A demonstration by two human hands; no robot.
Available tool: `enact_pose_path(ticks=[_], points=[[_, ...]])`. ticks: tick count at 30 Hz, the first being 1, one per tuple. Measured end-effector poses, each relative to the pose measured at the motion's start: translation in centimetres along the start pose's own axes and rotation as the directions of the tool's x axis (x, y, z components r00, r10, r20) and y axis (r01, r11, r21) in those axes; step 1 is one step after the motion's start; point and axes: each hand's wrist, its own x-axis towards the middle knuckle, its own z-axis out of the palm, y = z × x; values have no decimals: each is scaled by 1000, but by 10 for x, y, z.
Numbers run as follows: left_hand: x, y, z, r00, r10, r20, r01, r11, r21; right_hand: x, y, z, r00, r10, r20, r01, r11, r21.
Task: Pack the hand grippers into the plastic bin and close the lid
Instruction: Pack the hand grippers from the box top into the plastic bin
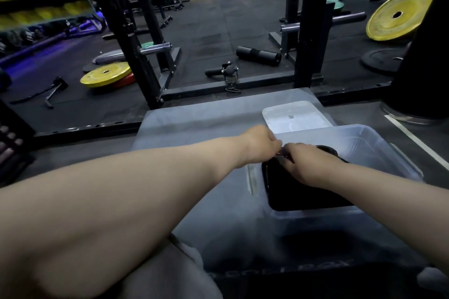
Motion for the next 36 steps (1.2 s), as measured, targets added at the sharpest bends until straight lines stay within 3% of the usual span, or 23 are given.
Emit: enact_pose_path(ticks=[4,10,14,16,18,20,23,30,33,36], points=[[-5,11,-23,997,40,65,-38,999,-33,5,-9,15,994,4,106,1,999,-52],[-10,-24,-77,1000,9,18,-9,1000,21,7,-14,18,994,47,96,-42,998,-51],[-23,-118,-74,969,-244,27,236,957,169,5,-13,22,990,78,119,-75,997,-36],[-34,-173,-64,905,-420,67,397,890,224,7,-12,26,989,68,129,-62,997,-44],[-45,-221,-55,863,-504,23,451,791,414,9,-12,27,988,72,138,-65,997,-51],[-60,-254,-45,829,-559,-35,505,718,479,11,-14,26,988,85,131,-78,995,-58],[-81,-279,-34,787,-615,-53,578,704,412,15,-22,25,989,103,110,-97,993,-65],[-98,-311,-7,767,-608,-205,639,695,329,12,-34,43,993,104,63,-93,983,-161],[-106,-314,11,690,-650,-319,724,617,309,11,-32,44,992,105,74,-91,981,-172],[-108,-309,28,565,-722,-399,821,543,180,9,-30,45,993,98,62,-86,981,-176]])
